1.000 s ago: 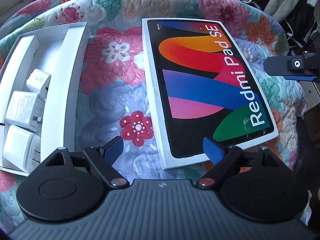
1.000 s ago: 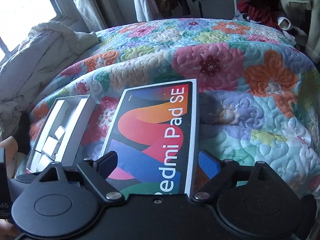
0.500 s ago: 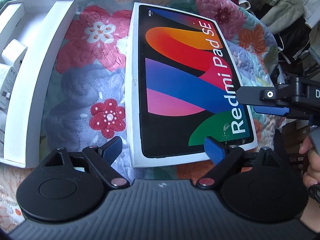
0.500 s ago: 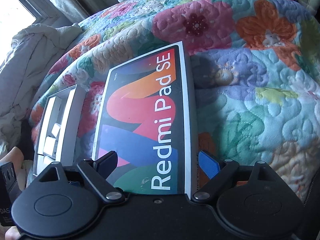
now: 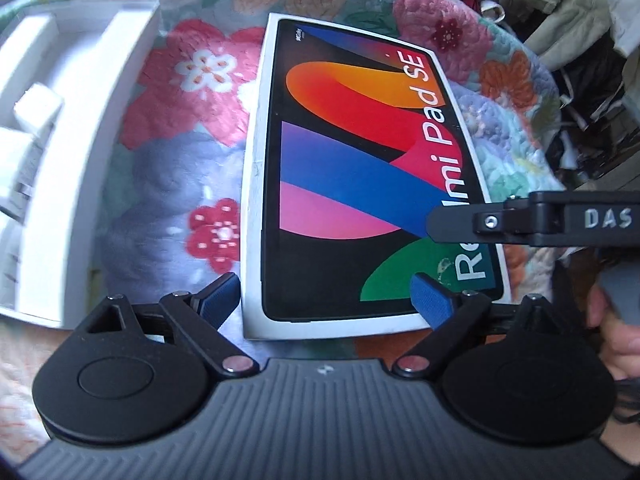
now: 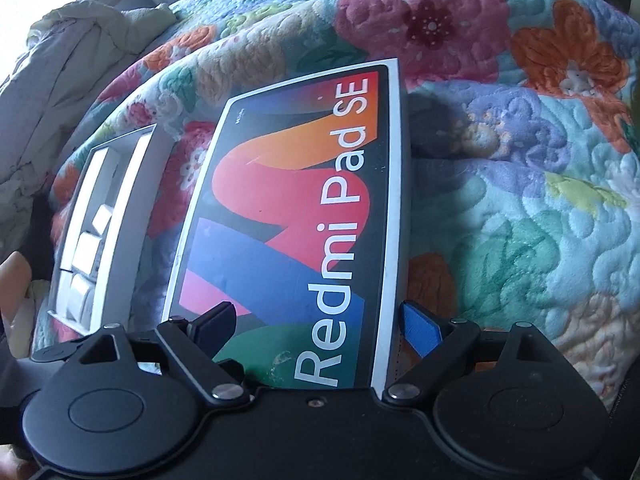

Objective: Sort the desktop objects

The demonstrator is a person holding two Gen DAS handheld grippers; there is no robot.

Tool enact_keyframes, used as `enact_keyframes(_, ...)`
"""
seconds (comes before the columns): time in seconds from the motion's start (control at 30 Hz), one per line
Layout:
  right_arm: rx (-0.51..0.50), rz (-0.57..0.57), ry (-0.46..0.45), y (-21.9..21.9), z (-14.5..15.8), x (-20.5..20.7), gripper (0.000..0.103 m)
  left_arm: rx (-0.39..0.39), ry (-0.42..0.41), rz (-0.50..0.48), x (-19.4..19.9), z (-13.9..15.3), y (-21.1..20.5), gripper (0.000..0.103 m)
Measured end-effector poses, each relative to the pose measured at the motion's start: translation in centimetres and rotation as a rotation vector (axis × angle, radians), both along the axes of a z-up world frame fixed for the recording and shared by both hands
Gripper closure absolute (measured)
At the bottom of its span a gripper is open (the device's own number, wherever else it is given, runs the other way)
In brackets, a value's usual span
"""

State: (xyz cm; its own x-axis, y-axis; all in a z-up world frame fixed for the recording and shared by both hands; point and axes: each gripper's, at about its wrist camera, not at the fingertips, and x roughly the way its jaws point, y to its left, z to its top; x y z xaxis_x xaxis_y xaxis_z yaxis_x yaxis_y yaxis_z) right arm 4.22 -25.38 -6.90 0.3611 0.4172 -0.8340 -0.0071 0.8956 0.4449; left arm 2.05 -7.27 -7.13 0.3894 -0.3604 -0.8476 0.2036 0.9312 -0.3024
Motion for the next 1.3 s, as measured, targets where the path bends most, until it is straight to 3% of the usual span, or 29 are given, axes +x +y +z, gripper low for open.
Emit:
enact_keyframes(0.07,0.061,0.026,0.071,0.2,-0.2,-0.2,0.011,0.059,-0.021,-0.021,-0.8,0.7,0.3,0.010)
enact_keyframes(0.2,0.099,0.096,0.156,1.1,-0.1,-1.0,0.011,0.068,-0.005,-0.037,-1.2,1.2,1.6,0.010)
enact_keyframes(0.43,0.081,0.007,0.103,-0.5,-0.9,0.0,0.013,-0.072,0.010,0.015,1.3,0.5,3.5,0.009)
enact_keyframes(0.53,0.077,-0.048,0.072,-1.6,-2.0,0.9,0.013,-0.048,0.051,0.036,2.7,0.4,2.9,0.009)
enact_keyframes(0.63,0.143,-0.094,0.083,-2.2,-2.9,1.4,0.012,-0.068,0.028,0.011,3.9,0.6,2.2,0.008)
enact_keyframes(0.8,0.179,-0.096,0.086,-1.7,-3.2,1.8,0.011,0.002,0.055,0.017,5.9,-0.6,1.8,0.006)
enact_keyframes(0.83,0.169,-0.091,0.085,-1.5,-3.3,1.8,0.011,-0.002,0.055,0.020,6.1,-0.8,2.0,0.006)
enact_keyframes(0.93,0.159,-0.094,0.086,-1.3,-3.6,2.1,0.011,-0.112,0.147,0.049,6.5,-1.9,2.8,0.007)
enact_keyframes(1.1,0.193,-0.144,0.103,-2.0,-4.7,2.6,0.011,-0.171,0.126,0.037,6.1,-2.9,2.6,0.006)
enact_keyframes(1.3,0.198,-0.189,0.115,-2.4,-4.8,3.1,0.011,-0.148,0.079,0.011,5.2,-2.7,1.3,0.004)
